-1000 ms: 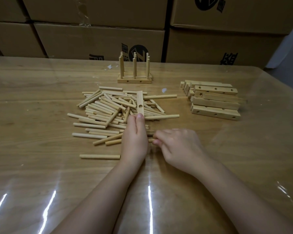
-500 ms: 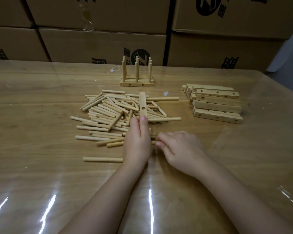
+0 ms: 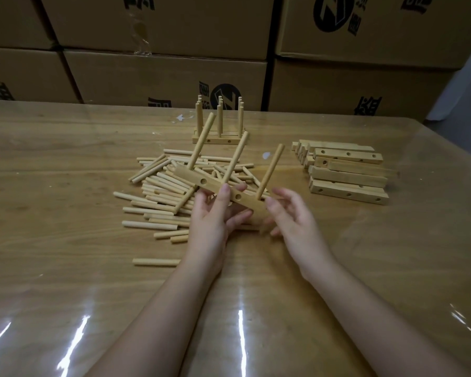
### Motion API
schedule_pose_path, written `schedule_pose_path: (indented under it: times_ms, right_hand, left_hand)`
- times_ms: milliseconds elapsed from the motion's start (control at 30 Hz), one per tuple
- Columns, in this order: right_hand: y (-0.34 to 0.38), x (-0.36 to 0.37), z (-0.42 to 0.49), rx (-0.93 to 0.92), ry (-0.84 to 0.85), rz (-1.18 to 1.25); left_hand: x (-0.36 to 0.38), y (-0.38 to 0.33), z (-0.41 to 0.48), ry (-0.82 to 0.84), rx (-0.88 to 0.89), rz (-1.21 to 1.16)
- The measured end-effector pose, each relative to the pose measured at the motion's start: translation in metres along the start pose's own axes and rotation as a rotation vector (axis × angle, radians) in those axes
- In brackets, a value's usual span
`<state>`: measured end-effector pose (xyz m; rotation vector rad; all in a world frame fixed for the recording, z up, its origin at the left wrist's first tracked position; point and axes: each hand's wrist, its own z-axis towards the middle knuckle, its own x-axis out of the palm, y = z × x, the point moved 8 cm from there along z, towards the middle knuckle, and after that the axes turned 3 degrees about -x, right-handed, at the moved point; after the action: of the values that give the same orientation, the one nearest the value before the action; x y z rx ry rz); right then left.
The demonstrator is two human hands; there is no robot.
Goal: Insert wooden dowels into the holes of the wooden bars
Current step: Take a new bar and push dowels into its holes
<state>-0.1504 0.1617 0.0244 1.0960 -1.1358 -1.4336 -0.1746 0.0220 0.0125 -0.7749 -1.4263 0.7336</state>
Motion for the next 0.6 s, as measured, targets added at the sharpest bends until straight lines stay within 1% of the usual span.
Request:
schedule_pose_path:
  times_ms: [33,100,167,300,467,600]
  right_hand:
    - [-0.002,0.004,0.000,0.007,0.028,0.020]
    - [-0.003,0.007,0.001,-0.013,0.034,0.034]
    - [-0.006,0.004,0.003,-0.018,-0.007,0.079]
    - [-0.008,-0.011,0.009,0.011,-0.094,0.154]
    - [-0.011,-0.032,0.018,0.027,-0.179,0.136]
    - [-0.013,-0.037,0.021,0.032,-0.173,0.090]
  left_hand:
    - [-0.001,0.001,0.001,0.014,-0.015,-0.042]
    - [-0.001,0.004,0.002,0.046,-0.052,-0.112]
    - [0.000,0.008,0.003,0.065,-0.089,-0.141]
    - [-0.003,0.014,0.004,0.043,-0.136,-0.145]
    - [-0.010,0.010,0.007,-0.026,-0.111,-0.237]
    - [-0.008,0.006,0.006,-0.015,-0.073,-0.176]
